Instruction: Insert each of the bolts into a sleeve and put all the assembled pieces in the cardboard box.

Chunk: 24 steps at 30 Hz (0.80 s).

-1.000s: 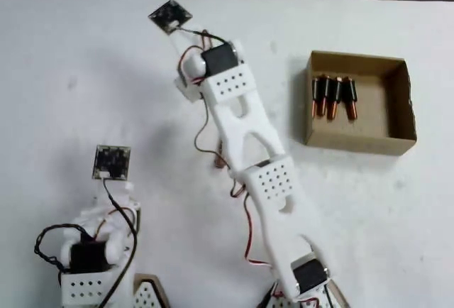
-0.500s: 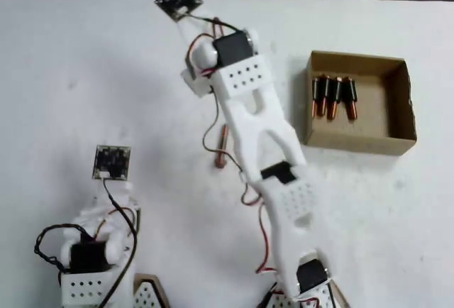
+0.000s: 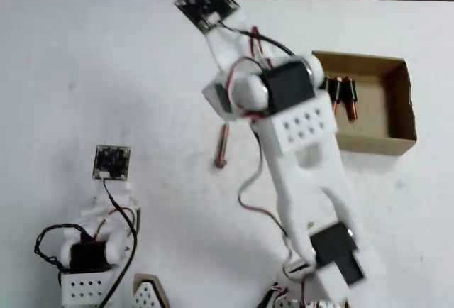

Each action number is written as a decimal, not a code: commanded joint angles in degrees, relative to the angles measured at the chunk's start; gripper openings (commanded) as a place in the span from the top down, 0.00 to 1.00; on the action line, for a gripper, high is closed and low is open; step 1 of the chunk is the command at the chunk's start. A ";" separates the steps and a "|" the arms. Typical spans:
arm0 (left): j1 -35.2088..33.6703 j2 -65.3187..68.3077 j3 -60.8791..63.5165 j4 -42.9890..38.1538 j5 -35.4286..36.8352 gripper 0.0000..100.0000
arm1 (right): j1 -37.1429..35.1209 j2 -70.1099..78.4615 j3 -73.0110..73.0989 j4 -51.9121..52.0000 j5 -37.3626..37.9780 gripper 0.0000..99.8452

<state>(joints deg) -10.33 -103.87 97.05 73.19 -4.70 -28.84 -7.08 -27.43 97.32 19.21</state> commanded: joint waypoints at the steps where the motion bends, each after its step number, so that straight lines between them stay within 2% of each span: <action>1: -0.57 -0.04 -0.09 0.26 -0.35 0.98 | 0.75 -8.66 5.45 1.10 -0.26 0.98; 15: -0.57 -0.04 -0.09 0.26 -0.35 0.98 | 0.84 -27.47 28.04 1.01 -0.18 0.98; 24: -0.57 -0.04 -0.09 0.26 -0.35 0.98 | 0.84 -38.99 45.27 -6.37 -0.18 0.98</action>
<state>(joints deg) -10.33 -103.87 97.05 73.19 -4.70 -28.84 -42.42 14.42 93.89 19.21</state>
